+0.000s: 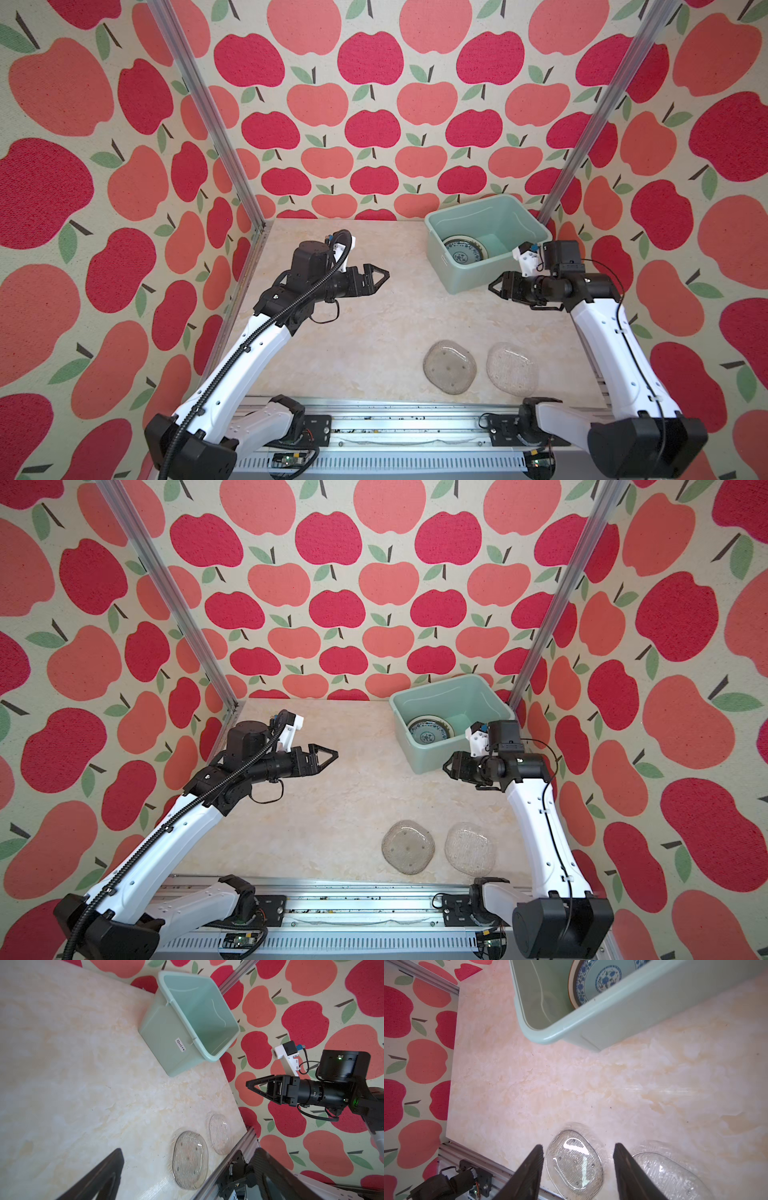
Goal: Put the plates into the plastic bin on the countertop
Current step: 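Move the right gripper to the nearer clear glass plate and grip its edge, then lift the clear glass plate with right gripper and carry it toward the bin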
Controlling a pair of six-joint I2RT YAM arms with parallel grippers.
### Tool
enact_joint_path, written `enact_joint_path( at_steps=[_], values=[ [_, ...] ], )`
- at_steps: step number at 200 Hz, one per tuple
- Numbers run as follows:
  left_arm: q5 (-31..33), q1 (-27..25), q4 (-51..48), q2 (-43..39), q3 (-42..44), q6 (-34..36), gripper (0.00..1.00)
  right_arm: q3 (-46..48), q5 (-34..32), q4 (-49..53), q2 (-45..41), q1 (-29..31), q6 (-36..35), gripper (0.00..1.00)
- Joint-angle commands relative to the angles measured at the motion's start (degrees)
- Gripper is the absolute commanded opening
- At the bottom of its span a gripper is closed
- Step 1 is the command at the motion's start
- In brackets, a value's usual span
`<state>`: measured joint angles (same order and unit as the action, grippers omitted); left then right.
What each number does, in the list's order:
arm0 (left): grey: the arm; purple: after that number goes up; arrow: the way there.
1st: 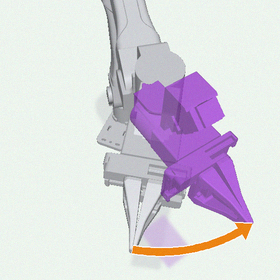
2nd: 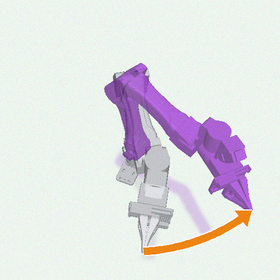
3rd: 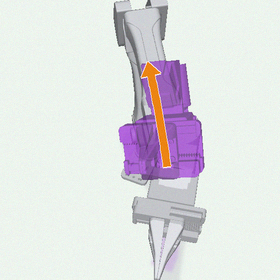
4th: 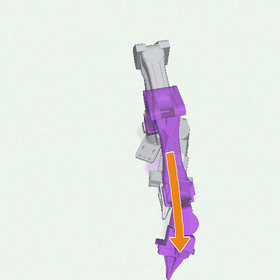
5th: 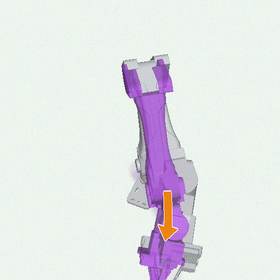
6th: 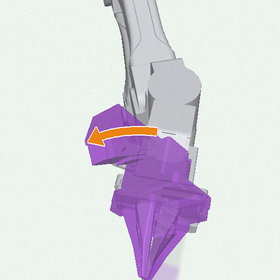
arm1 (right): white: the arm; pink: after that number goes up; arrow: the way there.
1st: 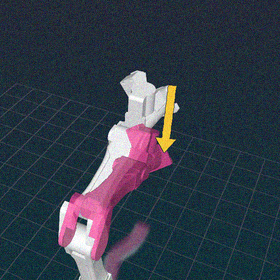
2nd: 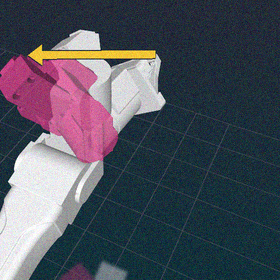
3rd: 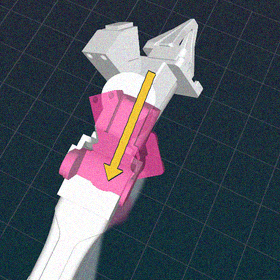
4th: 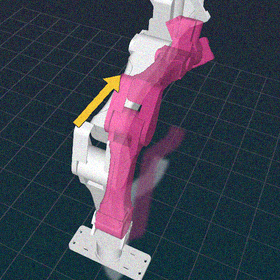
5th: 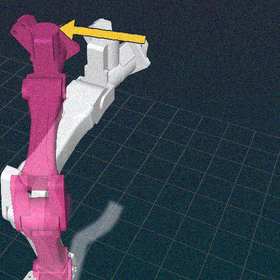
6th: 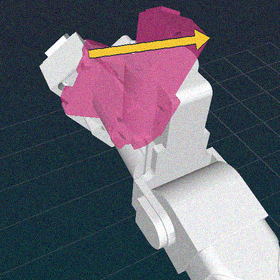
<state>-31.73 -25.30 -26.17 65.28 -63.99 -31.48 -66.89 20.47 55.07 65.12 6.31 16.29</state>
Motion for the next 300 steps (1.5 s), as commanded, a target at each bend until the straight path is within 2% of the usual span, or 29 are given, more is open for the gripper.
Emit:
enact_joint_path(
  at_steps=[1, 25, 51, 86, 125, 176, 213, 300],
  values=[
    [-5.64, -1.77, -5.56, 4.52, 1.46, -1.46, 0.99, 6.38, 1.17, 3.26, -4.33, 2.97, 6.96, 0.57],
    [-4.92, -6.55, -7.76, 10.00, 1.10, -0.07, 0.99, 13.72, 1.33, 2.02, -7.84, 5.93, 10.34, 0.57],
    [-4.10, -11.62, -7.71, 16.18, -0.30, -0.65, 0.99, 18.49, 1.29, 2.98, -8.35, 9.34, 10.51, 0.57],
    [-3.22, -15.22, -6.03, 21.79, -1.43, -2.83, 0.99, 24.88, -0.07, 1.52, -9.10, 15.70, 12.81, 0.58],
    [-2.17, -16.62, -4.35, 24.05, -1.69, -4.88, 0.99, 29.41, -0.22, -0.85, -8.79, 20.50, 15.02, 0.59],
    [-0.99, -16.62, -5.07, 24.15, -1.89, -4.40, 0.99, 34.70, -0.21, -6.28, -8.23, 23.01, 18.64, 0.59],
    [-0.03, -16.42, -5.78, 23.66, -1.85, -3.93, 0.99, 36.12, -0.78, -8.30, -4.92, 23.48, 18.77, 0.57],
    [1.13, -15.54, -6.69, 21.17, -0.70, -4.45, 0.99, 33.99, -1.53, -15.02, 5.23, 23.65, 16.42, 0.30]
  ],
)
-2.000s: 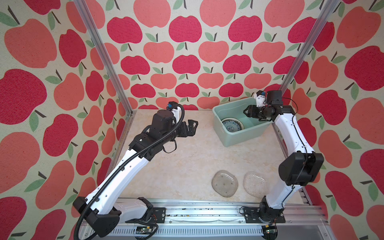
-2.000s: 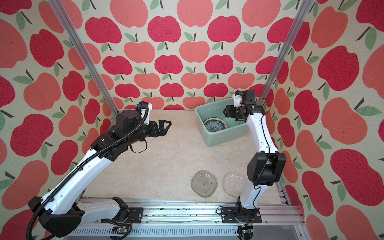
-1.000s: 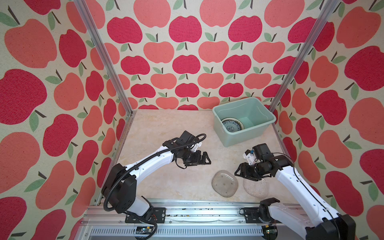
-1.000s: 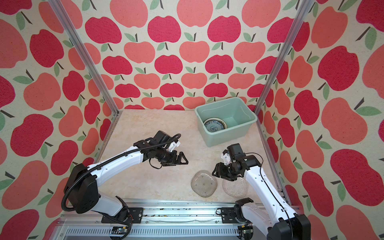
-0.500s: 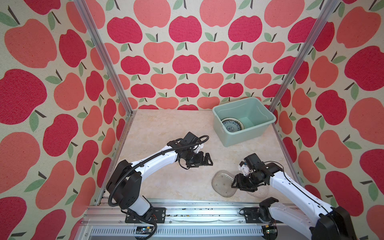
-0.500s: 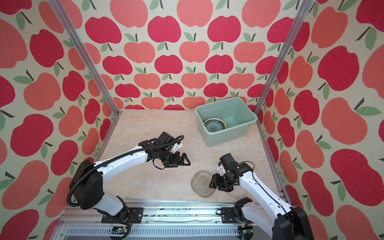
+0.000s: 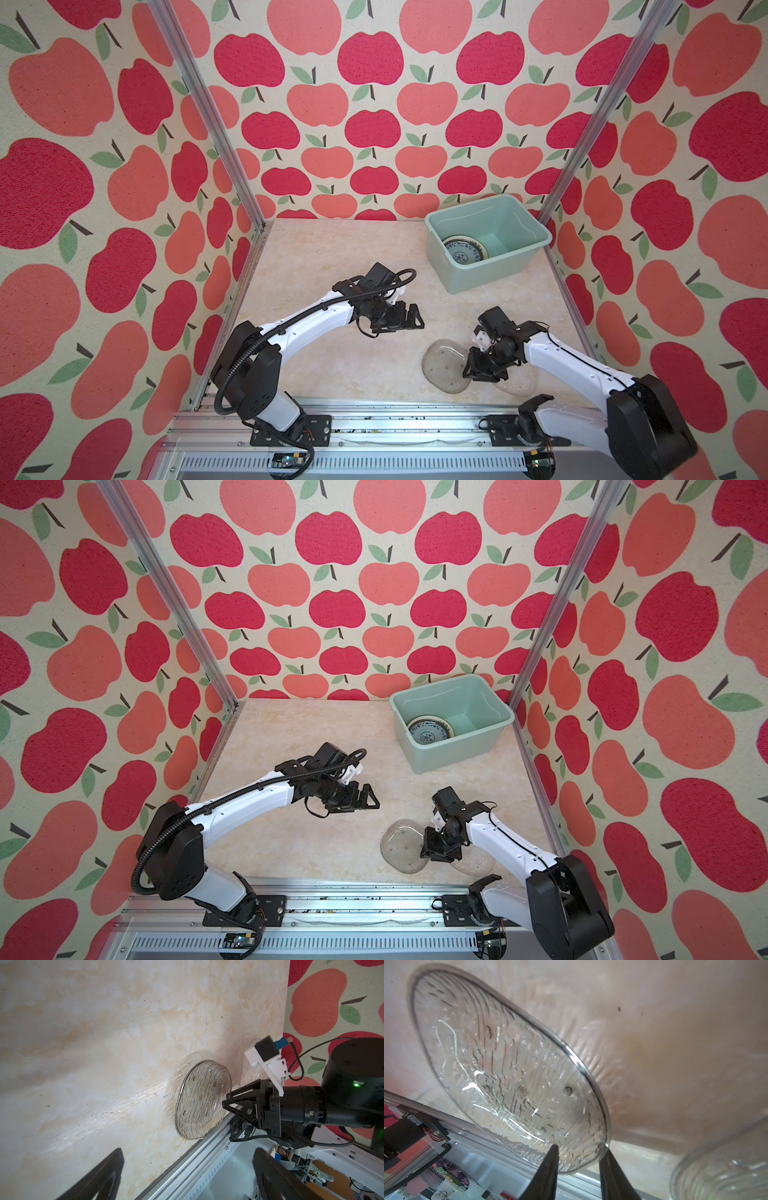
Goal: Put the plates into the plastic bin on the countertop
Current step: 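Lift the clear glass plate with right gripper and carry it toward the bin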
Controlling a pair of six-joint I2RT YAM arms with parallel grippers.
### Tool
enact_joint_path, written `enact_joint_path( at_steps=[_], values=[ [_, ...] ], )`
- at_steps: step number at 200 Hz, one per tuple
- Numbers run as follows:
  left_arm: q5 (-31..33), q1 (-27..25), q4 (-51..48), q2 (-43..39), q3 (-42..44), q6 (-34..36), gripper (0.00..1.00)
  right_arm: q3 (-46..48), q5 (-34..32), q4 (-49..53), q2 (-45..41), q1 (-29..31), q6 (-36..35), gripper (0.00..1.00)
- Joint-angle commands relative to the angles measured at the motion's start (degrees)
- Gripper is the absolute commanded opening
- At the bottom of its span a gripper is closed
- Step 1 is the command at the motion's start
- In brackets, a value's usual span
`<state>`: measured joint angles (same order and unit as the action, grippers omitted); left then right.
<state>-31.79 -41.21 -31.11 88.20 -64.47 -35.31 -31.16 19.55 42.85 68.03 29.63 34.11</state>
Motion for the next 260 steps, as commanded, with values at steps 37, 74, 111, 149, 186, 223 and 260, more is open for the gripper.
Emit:
enact_joint_path(
  at_steps=[37, 74, 111, 149, 186, 223, 260],
  values=[
    [1.56, 0.93, -2.89, -1.99, -0.31, -0.32, 0.99, -5.77, 0.33, -5.70, 8.93, 0.34, -5.09, 0.27],
    [1.53, 0.99, -3.90, -1.99, -0.29, -0.46, 0.99, -11.34, 1.88, -7.74, 17.26, 0.32, -8.75, 0.20],
    [2.26, 1.23, -4.84, -3.09, -0.05, -0.50, 0.99, -15.51, 1.51, -6.52, 21.96, 0.34, -11.09, 0.07],
    [3.83, 1.59, -5.23, -5.20, -0.18, -0.72, 0.99, -20.01, 0.30, -0.74, 19.32, 0.34, -13.86, 0.01],
    [6.78, 3.78, -3.14, -11.39, -0.39, -1.07, 0.99, -34.51, -3.47, 14.62, 15.26, -1.06, -21.41, 0.00],
    [7.95, 8.63, -0.15, -16.85, -1.61, -1.25, 0.99, -55.27, -0.85, 24.99, 17.87, -7.75, -27.66, 0.00],
    [8.28, 11.87, 1.14, -19.90, -2.74, -0.41, 0.99, -75.55, 0.28, 30.86, 26.75, -15.91, -32.73, 0.00]
  ],
)
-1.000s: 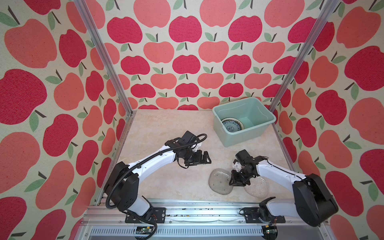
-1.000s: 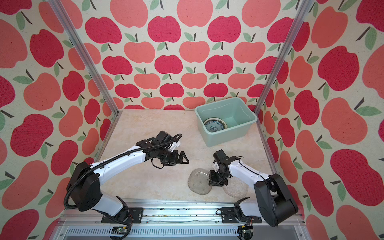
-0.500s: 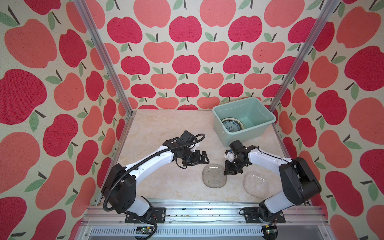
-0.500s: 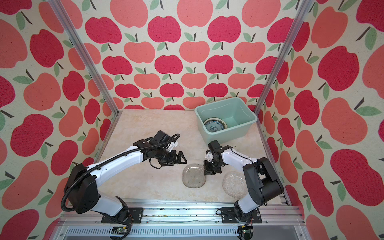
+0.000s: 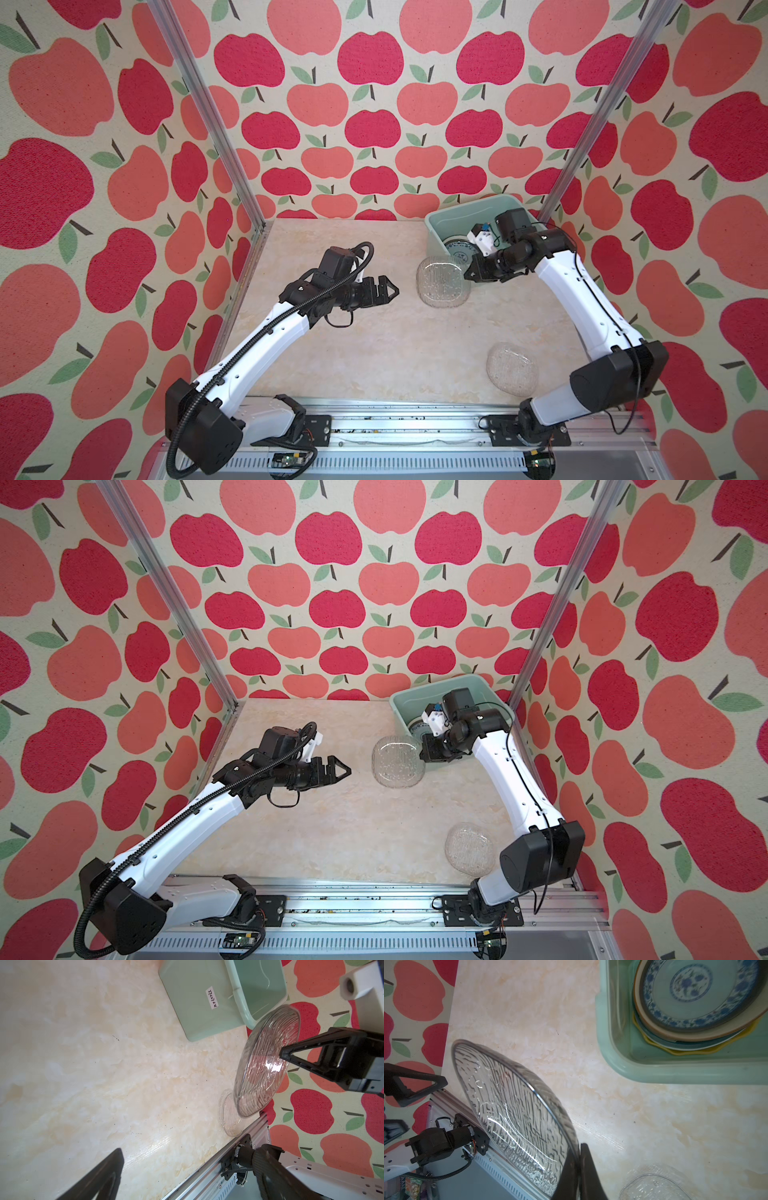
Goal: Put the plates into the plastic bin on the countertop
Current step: 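Lift the clear glass plate with right gripper and carry it toward the bin, then lower the clear glass plate into the bin against the stacked plates with right gripper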
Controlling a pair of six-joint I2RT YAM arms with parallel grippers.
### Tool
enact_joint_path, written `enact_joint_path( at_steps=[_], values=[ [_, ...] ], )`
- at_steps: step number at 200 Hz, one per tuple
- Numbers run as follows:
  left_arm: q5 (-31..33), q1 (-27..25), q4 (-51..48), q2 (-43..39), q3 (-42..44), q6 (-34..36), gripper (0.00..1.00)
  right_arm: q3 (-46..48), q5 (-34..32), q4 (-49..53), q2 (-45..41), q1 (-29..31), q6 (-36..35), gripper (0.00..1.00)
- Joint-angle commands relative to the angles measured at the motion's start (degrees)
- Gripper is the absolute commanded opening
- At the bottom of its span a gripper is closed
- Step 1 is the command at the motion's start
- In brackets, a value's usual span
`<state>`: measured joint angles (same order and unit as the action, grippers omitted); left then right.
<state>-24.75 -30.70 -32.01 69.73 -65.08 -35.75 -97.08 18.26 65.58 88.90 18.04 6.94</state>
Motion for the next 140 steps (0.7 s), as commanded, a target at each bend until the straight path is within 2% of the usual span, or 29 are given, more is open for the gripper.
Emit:
enact_joint_path(
  at_steps=[1, 32, 72, 140],
  values=[
    [1.26, 1.39, 2.00, -1.44, -2.19, 0.00, 0.99, -10.15, 1.68, 8.23, 6.17, -4.55, -5.59, 0.00],
    [0.98, 2.27, 0.43, -0.80, -4.09, 1.01, 0.99, -22.91, 4.86, 8.66, 14.37, -10.93, -4.64, 0.00],
    [0.10, 2.32, -0.48, 2.69, -7.59, 2.17, 0.99, -35.81, 6.22, 8.36, 25.67, -15.29, -2.17, 0.00],
    [1.07, 2.40, -3.28, 12.88, -18.27, 4.81, 0.99, -45.05, 2.63, 7.64, 39.35, -16.35, -3.39, 0.00]
  ],
)
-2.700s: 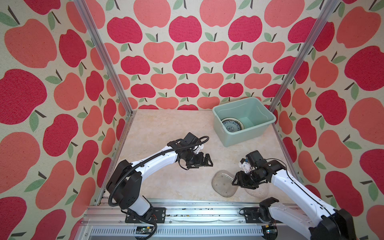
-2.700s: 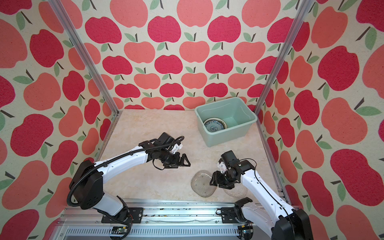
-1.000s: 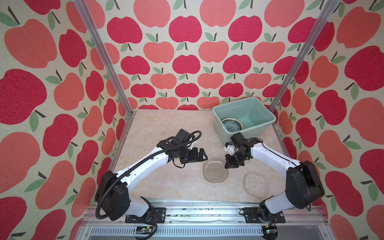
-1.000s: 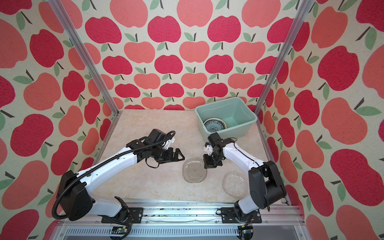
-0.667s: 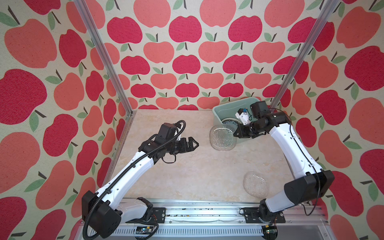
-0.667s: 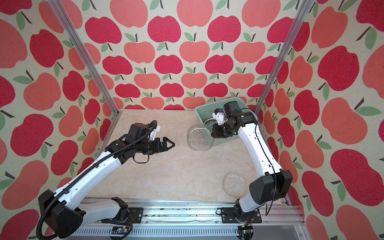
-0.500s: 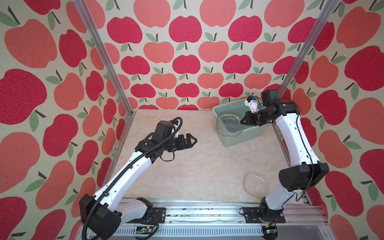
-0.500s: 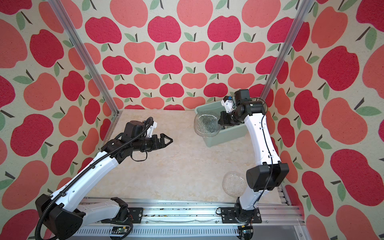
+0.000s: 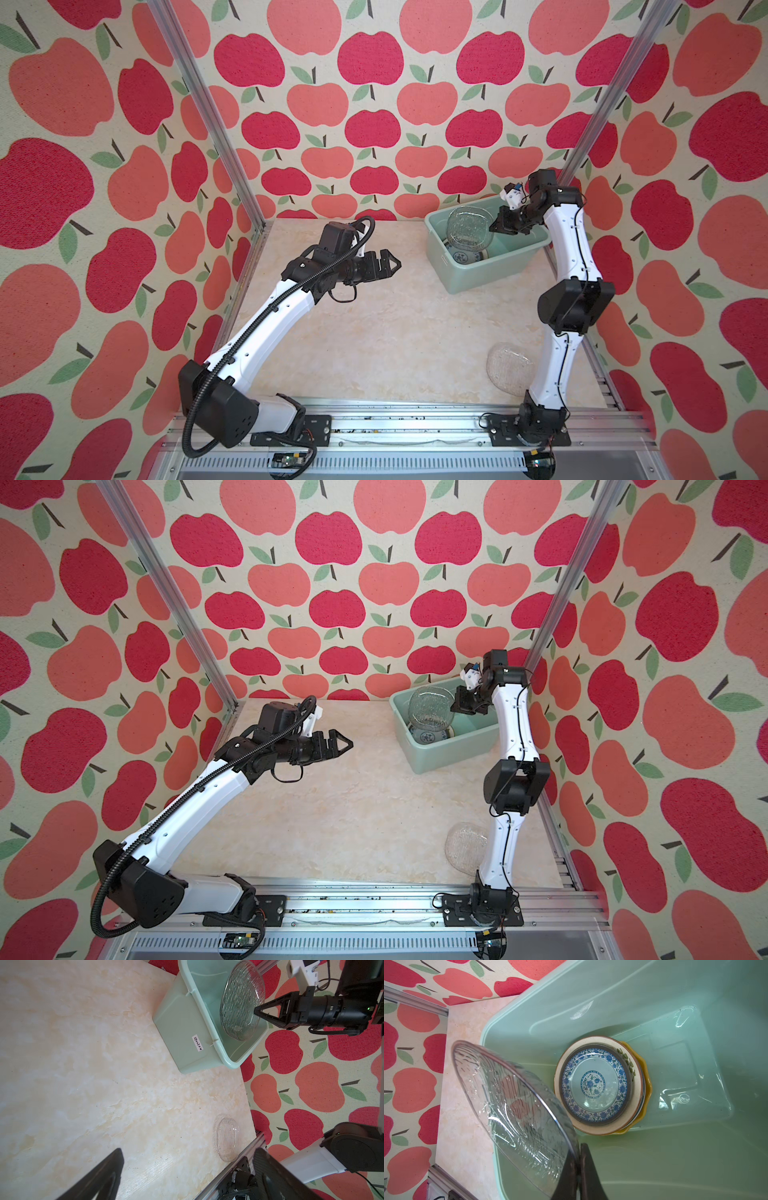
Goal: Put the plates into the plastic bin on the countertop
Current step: 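Lower the clear glass plate into the bin against the stacked plates with right gripper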
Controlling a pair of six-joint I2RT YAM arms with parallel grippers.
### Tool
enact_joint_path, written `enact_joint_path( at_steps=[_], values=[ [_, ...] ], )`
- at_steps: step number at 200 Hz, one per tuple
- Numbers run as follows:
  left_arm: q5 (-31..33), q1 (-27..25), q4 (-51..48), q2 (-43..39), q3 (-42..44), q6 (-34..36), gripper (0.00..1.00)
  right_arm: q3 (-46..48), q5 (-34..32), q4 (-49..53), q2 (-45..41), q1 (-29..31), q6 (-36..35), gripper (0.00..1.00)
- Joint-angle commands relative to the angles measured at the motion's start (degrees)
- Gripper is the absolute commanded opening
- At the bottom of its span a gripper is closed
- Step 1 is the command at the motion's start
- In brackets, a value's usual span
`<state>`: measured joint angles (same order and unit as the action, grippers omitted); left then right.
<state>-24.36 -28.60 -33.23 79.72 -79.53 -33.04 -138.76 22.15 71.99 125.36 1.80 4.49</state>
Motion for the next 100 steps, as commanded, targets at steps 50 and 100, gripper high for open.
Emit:
enact_joint_path(
  at_steps=[50, 100],
  values=[
    [-0.14, 0.38, -2.66, 8.90, -7.59, 0.87, 0.99, -9.07, -3.07, 1.27, 9.64, 0.04, -4.65, 0.00],
    [-0.77, 0.21, -4.45, 11.62, -9.07, 1.13, 0.99, -9.40, -6.85, 0.51, 12.90, 0.92, -7.25, 0.00]
  ],
)
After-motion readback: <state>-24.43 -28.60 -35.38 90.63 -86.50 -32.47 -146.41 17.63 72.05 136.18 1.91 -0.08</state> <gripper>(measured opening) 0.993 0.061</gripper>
